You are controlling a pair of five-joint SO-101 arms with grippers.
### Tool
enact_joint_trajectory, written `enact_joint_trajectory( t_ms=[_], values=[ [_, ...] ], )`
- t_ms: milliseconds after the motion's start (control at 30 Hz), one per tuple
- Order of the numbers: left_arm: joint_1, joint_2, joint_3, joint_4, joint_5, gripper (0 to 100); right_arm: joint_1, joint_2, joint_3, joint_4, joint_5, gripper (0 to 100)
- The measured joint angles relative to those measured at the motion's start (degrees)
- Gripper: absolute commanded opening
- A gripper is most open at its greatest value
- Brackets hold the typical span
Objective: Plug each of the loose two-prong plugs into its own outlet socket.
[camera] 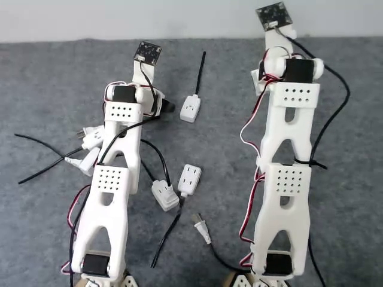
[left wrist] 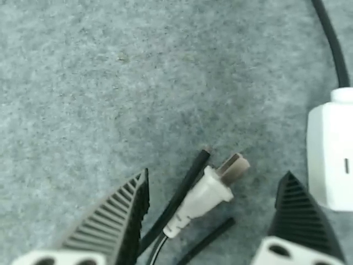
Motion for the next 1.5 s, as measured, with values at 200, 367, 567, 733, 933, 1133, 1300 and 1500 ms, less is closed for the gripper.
enact_joint_trajectory(
  t_ms=[200,367,567,733,933,1133,1300,1500],
  values=[
    [0.00,-0.18,0.00,1.85,-0.18,36,0.26,1.93,0.00,0.00,0.00,24.5],
    [0.18,-0.53,0.00,3.87,-0.35,35,0.53,3.43,0.00,0.00,0.00,24.5],
    [0.97,-0.53,0.00,6.77,-2.90,35,1.93,3.43,0.00,0.00,0.00,24.5],
    [1.14,-3.08,0.00,10.46,-4.75,35,1.76,3.43,0.00,0.00,0.00,24.5],
    [1.76,-4.31,0.00,13.63,-4.75,30,1.76,3.43,0.00,0.00,0.00,24.5],
    [1.85,-4.31,0.00,13.36,-4.75,30,1.76,3.43,0.00,0.00,0.00,24.6],
    [-1.49,-3.52,-0.09,1.93,-4.75,30,1.76,3.43,0.00,0.00,0.00,24.6],
    [-2.90,3.78,-0.09,-18.64,-4.75,30,1.76,3.43,0.00,0.00,0.00,24.6]
  ],
)
